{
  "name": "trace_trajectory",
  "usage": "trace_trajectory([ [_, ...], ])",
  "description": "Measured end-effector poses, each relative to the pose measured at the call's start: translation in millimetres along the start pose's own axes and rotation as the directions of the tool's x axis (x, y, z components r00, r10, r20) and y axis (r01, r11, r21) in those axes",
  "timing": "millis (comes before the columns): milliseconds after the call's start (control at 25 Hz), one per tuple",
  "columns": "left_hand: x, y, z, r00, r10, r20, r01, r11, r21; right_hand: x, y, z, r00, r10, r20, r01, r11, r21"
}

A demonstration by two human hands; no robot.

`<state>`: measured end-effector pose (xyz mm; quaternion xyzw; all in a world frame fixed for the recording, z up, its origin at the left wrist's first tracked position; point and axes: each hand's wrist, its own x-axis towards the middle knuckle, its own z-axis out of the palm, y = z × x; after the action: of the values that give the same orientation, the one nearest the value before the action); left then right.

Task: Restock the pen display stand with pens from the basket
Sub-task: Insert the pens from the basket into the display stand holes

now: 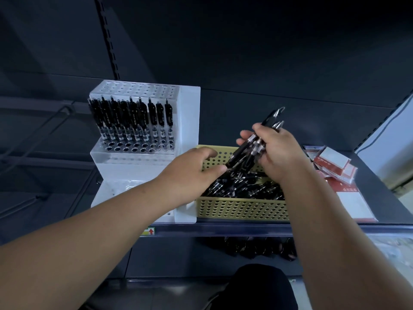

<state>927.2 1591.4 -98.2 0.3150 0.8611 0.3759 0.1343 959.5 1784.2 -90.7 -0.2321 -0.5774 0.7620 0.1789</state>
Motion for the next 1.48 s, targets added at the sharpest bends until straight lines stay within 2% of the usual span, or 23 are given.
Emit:
trace_trajectory([
  [200, -26.8, -0.9, -4.6, 0.999, -0.041, 0.027, 0.046, 0.974, -0.220, -63.0, 22.0, 45.4, 0.981, 0.118, 0.153, -0.160, 0.942, 0.296],
  [360, -47.6, -17.9, -19.7, 0.994, -0.100, 0.043, 0.107, 0.965, -0.240, -89.7, 37.1, 81.4, 0.965, 0.195, 0.175, -0.246, 0.904, 0.350],
  [480, -65.1, -29.1, -37.0, 0.985, -0.131, 0.116, 0.157, 0.953, -0.258, -103.9, 43.7, 97.1, 0.948, 0.201, 0.245, -0.274, 0.910, 0.312],
  [560, -82.2, -34.2, -45.3, 0.962, -0.165, 0.217, 0.244, 0.877, -0.415, -111.0, 49.2, 105.8, 0.935, 0.199, 0.293, -0.281, 0.920, 0.273],
  [640, -99.6, -37.4, -52.0, 0.925, -0.187, 0.331, 0.361, 0.703, -0.613, -116.2, 54.5, 115.1, 0.924, 0.206, 0.321, -0.288, 0.928, 0.235],
  [720, -109.7, -43.7, -56.3, 0.914, -0.193, 0.357, 0.396, 0.622, -0.676, -119.6, 58.9, 123.3, 0.913, 0.212, 0.348, -0.291, 0.937, 0.193],
  [960, -122.0, -57.2, -64.6, 0.945, -0.274, 0.179, 0.306, 0.546, -0.780, -125.5, 64.7, 146.2, 0.928, 0.156, 0.339, -0.200, 0.975, 0.099],
  [1120, -122.1, -60.0, -71.1, 0.938, -0.340, 0.069, 0.253, 0.536, -0.805, -129.1, 72.0, 152.8, 0.965, 0.154, 0.210, -0.161, 0.987, 0.018],
  [1200, -121.4, -62.1, -75.3, 0.922, -0.384, 0.044, 0.246, 0.495, -0.834, -134.6, 71.7, 153.8, 0.995, 0.056, 0.077, -0.049, 0.995, -0.090],
  [1280, -119.5, -63.0, -77.6, 0.907, -0.420, 0.040, 0.235, 0.422, -0.875, -145.0, 67.7, 154.1, 0.983, -0.181, 0.018, 0.178, 0.938, -0.297],
  [1360, -116.4, -62.8, -80.0, 0.890, -0.453, 0.059, 0.222, 0.317, -0.922, -155.9, 67.5, 156.0, 0.912, -0.373, 0.170, 0.410, 0.812, -0.416],
  [1480, -111.2, -61.9, -84.5, 0.886, -0.458, 0.074, 0.203, 0.238, -0.950, -159.2, 76.6, 155.8, 0.756, -0.482, 0.443, 0.651, 0.626, -0.429],
])
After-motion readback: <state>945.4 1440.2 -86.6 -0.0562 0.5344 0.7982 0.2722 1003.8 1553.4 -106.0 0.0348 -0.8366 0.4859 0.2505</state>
